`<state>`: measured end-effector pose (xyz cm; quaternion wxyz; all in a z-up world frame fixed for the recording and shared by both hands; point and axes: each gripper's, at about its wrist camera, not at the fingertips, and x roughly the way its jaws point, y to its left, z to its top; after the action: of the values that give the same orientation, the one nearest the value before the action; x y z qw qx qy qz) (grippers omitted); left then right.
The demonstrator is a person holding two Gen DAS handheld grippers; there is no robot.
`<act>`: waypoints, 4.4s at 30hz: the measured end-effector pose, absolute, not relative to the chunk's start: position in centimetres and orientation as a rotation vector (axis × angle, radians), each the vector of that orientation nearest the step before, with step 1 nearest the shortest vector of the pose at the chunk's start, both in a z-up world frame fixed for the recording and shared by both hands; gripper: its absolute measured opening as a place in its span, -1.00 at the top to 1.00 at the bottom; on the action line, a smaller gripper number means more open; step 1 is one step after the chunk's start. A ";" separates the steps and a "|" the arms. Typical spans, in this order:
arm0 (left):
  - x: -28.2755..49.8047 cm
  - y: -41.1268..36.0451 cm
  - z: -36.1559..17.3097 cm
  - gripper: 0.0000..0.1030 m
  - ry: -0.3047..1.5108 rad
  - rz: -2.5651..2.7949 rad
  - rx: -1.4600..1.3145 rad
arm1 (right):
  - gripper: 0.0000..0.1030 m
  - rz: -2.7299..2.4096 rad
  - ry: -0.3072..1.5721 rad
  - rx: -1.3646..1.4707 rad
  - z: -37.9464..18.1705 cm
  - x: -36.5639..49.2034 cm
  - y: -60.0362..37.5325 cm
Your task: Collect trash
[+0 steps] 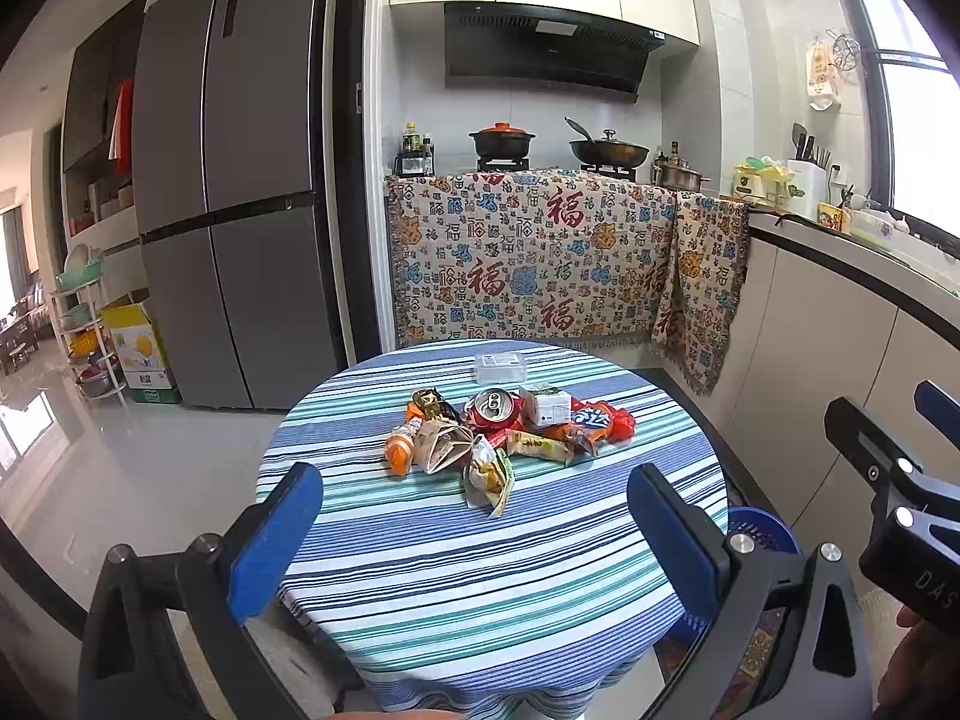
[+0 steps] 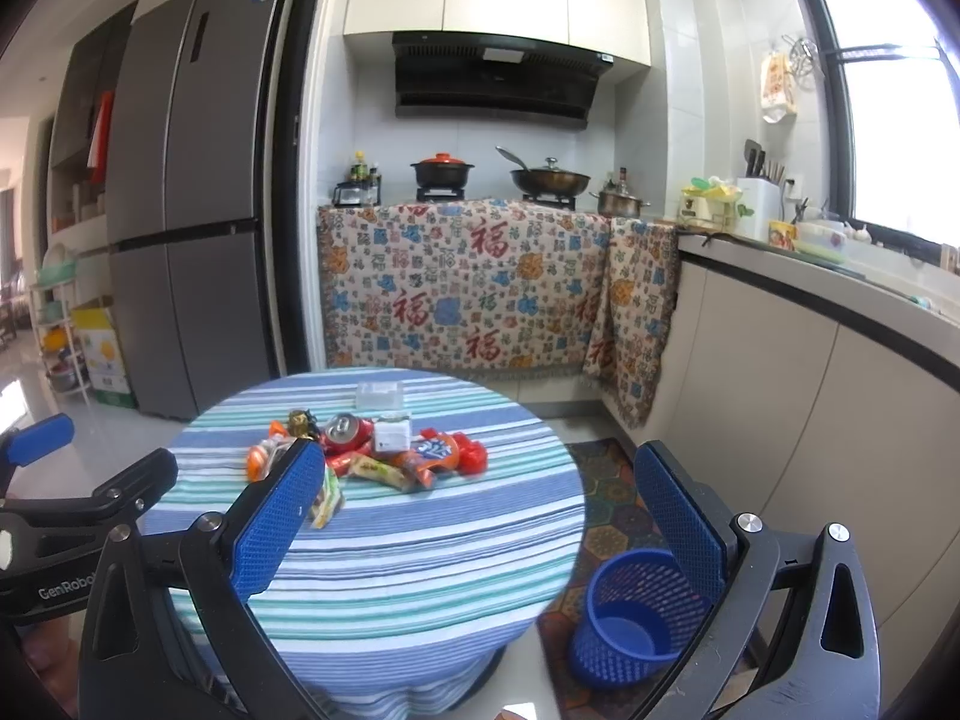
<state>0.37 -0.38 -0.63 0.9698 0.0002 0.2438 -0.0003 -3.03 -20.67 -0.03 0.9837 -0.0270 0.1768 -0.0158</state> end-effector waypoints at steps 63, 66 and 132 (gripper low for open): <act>1.1 -1.4 -1.4 -1.00 0.508 -0.008 0.012 | -0.99 -0.041 0.358 -0.052 -0.2 -3.1 -21.1; 1.1 -1.4 -1.4 -1.00 0.510 -0.010 0.012 | -0.99 -0.042 0.359 -0.053 -0.1 -3.1 -21.1; 24.4 0.3 -22.7 -1.00 0.957 0.065 -0.018 | -0.99 0.224 0.937 -0.114 -24.8 25.9 -25.7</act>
<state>24.40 0.29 -22.71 0.8872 -0.0088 0.4603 0.0314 25.90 -25.67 -24.79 0.8847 -0.0549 0.4502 0.1074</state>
